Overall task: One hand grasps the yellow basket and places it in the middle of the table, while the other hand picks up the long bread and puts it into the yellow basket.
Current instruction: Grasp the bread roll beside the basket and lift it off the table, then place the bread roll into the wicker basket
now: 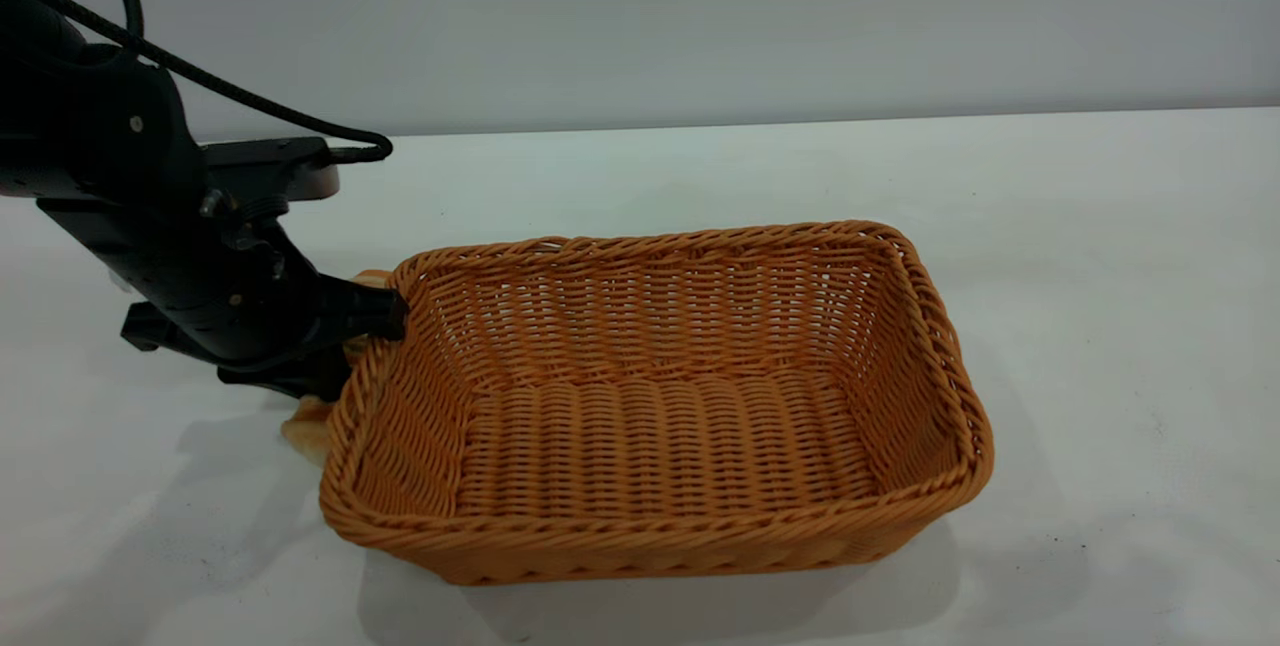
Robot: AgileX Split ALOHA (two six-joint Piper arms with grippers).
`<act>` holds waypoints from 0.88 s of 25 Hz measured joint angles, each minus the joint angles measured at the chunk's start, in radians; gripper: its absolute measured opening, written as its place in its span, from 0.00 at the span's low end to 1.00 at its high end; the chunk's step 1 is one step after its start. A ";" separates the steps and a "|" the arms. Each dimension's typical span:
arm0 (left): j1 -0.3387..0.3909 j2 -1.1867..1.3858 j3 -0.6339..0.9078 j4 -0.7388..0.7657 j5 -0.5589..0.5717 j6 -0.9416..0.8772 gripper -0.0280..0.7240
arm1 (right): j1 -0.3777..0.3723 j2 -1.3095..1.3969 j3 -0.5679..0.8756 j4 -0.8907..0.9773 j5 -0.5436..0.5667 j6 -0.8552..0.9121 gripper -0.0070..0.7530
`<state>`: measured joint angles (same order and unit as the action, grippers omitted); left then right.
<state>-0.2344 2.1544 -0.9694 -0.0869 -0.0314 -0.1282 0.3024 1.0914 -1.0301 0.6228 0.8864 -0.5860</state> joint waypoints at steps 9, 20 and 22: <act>0.068 -0.157 0.001 0.001 0.045 0.028 0.13 | 0.000 0.000 0.000 0.000 0.002 -0.002 0.78; -0.087 -0.351 0.003 0.001 0.137 0.028 0.13 | 0.000 0.000 0.000 0.003 0.012 -0.002 0.78; -0.147 -0.354 0.004 0.001 0.137 0.028 0.13 | 0.000 0.000 0.000 0.003 0.014 -0.002 0.78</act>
<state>-0.3815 1.8009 -0.9656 -0.0860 0.1051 -0.1007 0.3024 1.0914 -1.0301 0.6256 0.9000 -0.5883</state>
